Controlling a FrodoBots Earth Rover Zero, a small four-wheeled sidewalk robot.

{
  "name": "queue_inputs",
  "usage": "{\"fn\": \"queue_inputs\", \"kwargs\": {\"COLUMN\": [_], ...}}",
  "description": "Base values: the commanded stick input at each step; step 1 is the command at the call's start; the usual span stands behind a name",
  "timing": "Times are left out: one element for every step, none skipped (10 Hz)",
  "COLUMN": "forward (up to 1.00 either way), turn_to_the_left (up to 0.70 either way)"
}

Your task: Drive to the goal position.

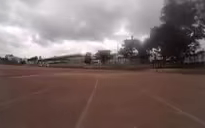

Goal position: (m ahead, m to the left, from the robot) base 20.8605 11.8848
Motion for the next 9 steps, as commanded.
{"fn": "queue_inputs", "kwargs": {"forward": [0.70, 0.70, 0.70, 0.70, 0.70, 0.70, 0.70, 0.70, 0.70], "turn_to_the_left": [0.00, 0.00, 0.00, 0.00, 0.00, 0.00, 0.00, 0.00, 0.00]}}
